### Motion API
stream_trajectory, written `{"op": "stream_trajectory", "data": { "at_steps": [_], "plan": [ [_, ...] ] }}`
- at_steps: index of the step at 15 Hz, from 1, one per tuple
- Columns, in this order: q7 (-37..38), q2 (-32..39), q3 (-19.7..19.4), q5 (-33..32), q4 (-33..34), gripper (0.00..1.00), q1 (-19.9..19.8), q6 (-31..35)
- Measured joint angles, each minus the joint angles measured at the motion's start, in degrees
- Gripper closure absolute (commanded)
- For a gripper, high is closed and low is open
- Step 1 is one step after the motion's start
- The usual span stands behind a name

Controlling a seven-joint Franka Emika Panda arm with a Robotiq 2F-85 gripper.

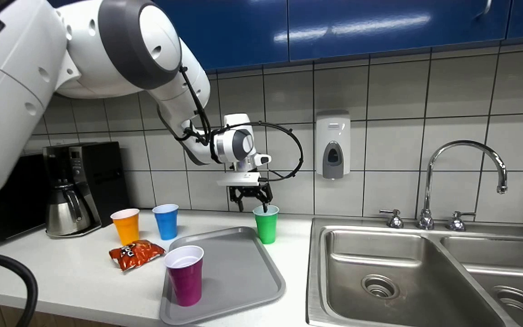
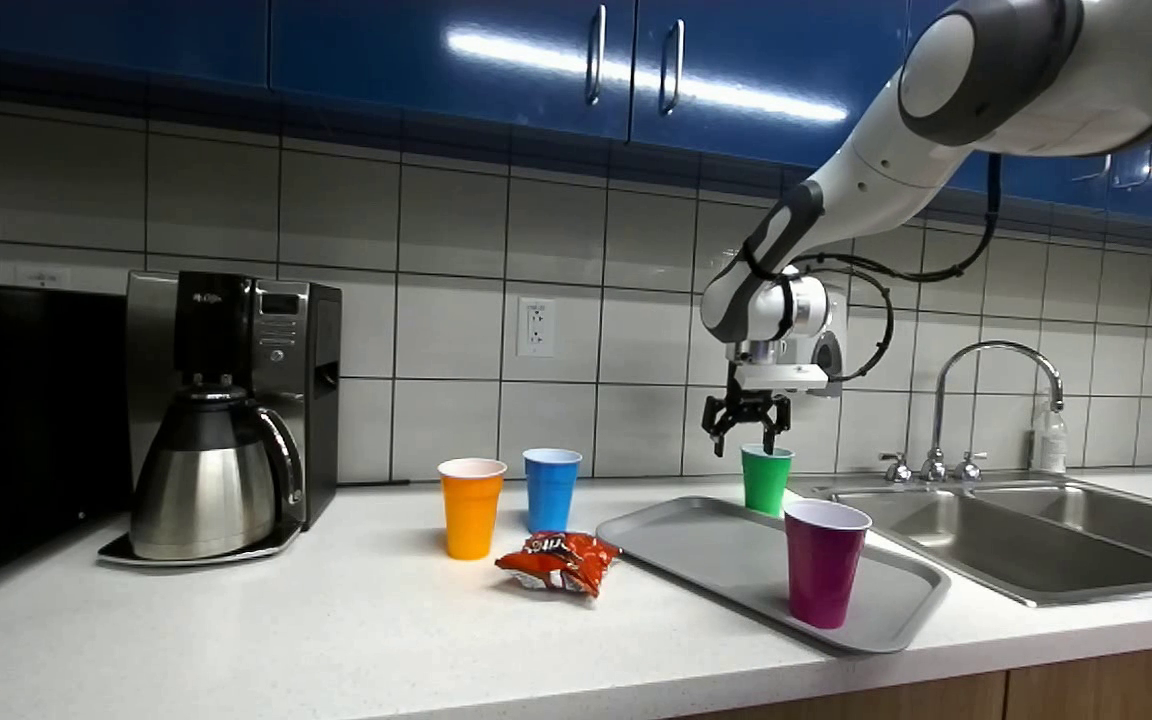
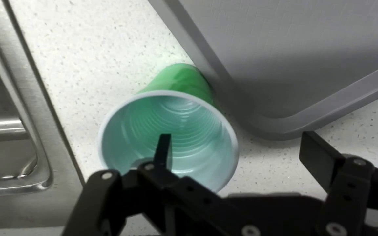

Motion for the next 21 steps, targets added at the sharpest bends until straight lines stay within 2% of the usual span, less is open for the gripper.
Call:
{"op": "stream_trajectory", "data": {
  "at_steps": [2,3,4,5,9,13,14,21],
  "plan": [
    [0.00,1.13,0.00,0.00,1.00,0.00,0.00,-0.36],
    [0.00,1.63,0.00,0.00,1.50,0.25,0.00,-0.53],
    [0.00,2.09,0.00,0.00,1.91,0.27,0.00,-0.68],
    [0.00,2.47,0.00,0.00,2.30,0.34,0.00,-0.71],
    [0.00,3.26,0.07,0.00,3.47,0.68,0.00,-0.72],
    [0.00,3.27,0.10,0.00,4.15,0.97,0.00,-0.72],
    [0.00,3.27,0.10,0.00,4.27,1.00,0.00,-0.72],
    [-0.03,3.26,0.00,-0.01,4.99,0.99,-0.33,-0.72]
  ]
}}
